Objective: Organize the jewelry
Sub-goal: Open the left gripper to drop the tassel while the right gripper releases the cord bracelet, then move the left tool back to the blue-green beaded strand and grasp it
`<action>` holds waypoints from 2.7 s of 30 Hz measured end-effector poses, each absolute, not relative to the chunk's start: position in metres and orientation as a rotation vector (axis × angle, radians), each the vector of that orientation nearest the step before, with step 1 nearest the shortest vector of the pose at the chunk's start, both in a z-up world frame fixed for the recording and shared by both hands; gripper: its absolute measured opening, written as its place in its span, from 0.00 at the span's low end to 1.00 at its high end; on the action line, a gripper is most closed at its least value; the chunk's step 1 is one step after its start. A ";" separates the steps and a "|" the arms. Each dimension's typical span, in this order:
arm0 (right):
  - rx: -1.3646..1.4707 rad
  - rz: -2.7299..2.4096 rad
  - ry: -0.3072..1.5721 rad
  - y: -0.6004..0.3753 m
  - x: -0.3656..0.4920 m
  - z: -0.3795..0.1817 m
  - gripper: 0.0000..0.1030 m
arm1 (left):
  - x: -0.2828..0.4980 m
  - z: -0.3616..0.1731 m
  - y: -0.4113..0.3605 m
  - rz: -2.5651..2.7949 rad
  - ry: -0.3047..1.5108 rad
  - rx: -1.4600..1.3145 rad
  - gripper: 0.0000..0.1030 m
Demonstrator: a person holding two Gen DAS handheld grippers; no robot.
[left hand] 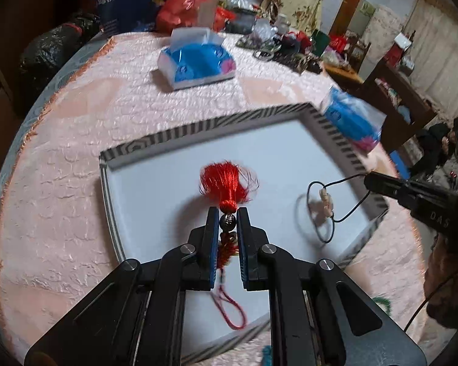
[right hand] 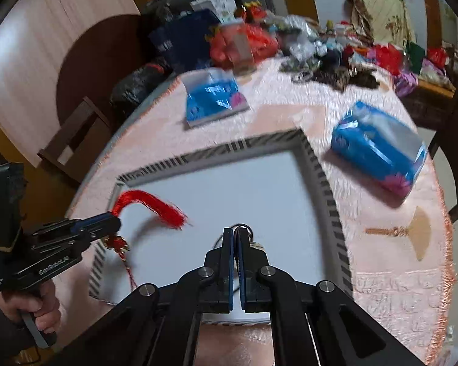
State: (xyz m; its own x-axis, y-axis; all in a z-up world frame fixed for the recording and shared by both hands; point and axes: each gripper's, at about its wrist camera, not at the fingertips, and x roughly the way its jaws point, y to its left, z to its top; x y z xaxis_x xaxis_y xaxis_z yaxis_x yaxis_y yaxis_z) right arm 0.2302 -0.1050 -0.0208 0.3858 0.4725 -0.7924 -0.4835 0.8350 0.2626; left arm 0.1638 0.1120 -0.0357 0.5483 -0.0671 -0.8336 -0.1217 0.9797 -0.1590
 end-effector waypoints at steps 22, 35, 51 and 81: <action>-0.082 0.463 1.123 -0.137 0.221 -0.067 0.45 | 0.146 -0.075 0.121 0.178 1.107 -0.187 0.29; -0.073 0.459 1.026 -0.149 0.211 -0.037 0.45 | 0.138 -0.072 0.121 0.212 1.117 -0.199 0.29; -0.236 0.255 0.904 -0.194 0.092 0.003 0.68 | 0.094 -0.016 0.101 0.122 0.960 -0.163 0.51; 0.070 0.307 1.162 -0.245 -0.025 -0.086 0.64 | 0.054 -0.095 0.040 -0.076 1.150 -0.232 0.28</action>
State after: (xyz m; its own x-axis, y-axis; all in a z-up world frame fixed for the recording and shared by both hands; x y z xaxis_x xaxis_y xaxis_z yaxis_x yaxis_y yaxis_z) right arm -0.0245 -0.2452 -0.0857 0.3607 0.2741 -0.8915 -0.2018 0.9561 0.2124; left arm 0.0539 0.0398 -0.0947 0.4090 -0.1784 -0.8949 -0.0591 0.9735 -0.2211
